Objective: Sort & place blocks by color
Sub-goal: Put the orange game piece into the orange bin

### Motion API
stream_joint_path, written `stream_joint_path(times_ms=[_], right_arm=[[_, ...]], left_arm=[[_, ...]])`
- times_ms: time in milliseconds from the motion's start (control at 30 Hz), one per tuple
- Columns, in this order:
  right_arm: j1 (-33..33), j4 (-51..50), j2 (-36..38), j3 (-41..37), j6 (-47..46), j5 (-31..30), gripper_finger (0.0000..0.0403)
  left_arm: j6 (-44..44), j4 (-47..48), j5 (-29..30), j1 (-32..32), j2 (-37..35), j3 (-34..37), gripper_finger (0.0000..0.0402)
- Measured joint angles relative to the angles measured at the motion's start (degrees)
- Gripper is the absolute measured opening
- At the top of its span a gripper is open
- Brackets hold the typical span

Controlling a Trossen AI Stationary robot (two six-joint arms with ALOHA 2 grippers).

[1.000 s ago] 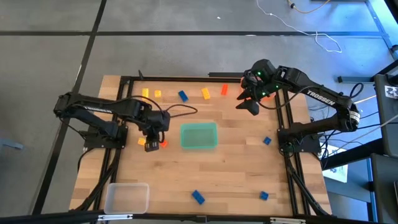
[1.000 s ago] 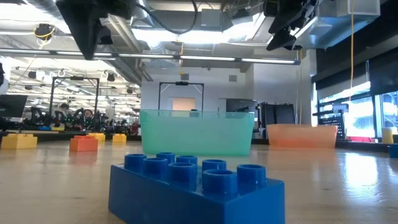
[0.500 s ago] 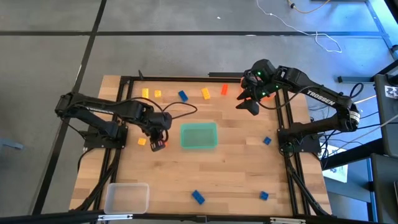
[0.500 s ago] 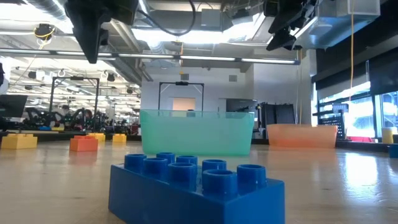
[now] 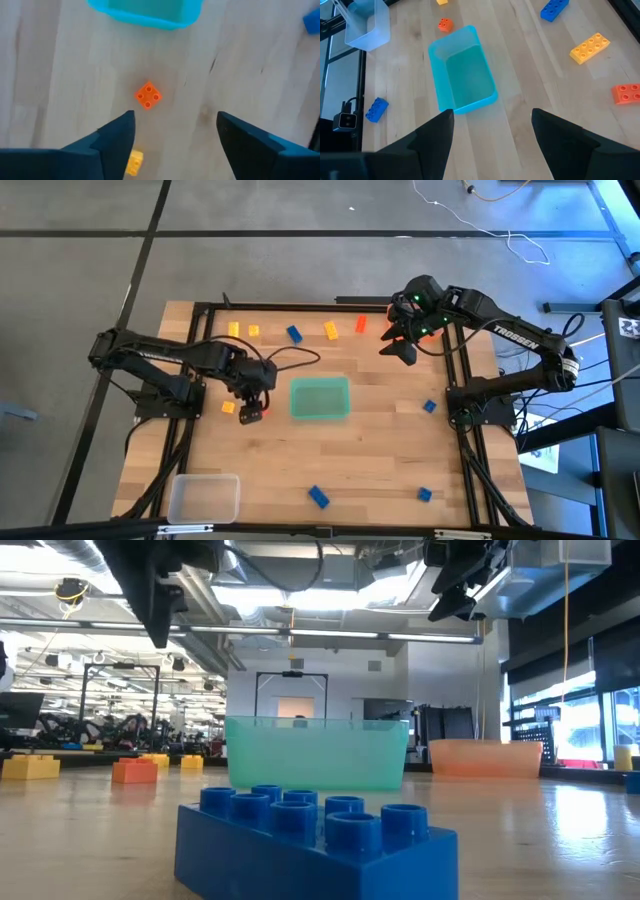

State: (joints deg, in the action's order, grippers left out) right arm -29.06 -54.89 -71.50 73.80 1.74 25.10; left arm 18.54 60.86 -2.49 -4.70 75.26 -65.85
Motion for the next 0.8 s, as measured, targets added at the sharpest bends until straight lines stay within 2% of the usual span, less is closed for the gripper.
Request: stream_joint_path(times_ms=[133,333,600,800], right_arm=[[0.0,0.0,0.0,0.0,0.0,0.0,0.0268],[0.0,0.0,0.0,0.0,0.0,0.0,0.0268],[0.0,0.3,0.0,0.0,0.2,0.0,0.0268],[0.0,0.7,0.0,0.0,0.0,0.0,0.0268]], left_arm=[[-4.4,-1.7,1.2,-0.8,0.3,2.8,0.0273],[-8.8,-4.6,6.6,-1.5,1.5,6.1,0.0273],[-16.7,-10.6,5.6,-2.6,3.6,11.2,0.0271],[-22.2,-15.2,3.6,-3.0,7.9,13.2,0.0273]])
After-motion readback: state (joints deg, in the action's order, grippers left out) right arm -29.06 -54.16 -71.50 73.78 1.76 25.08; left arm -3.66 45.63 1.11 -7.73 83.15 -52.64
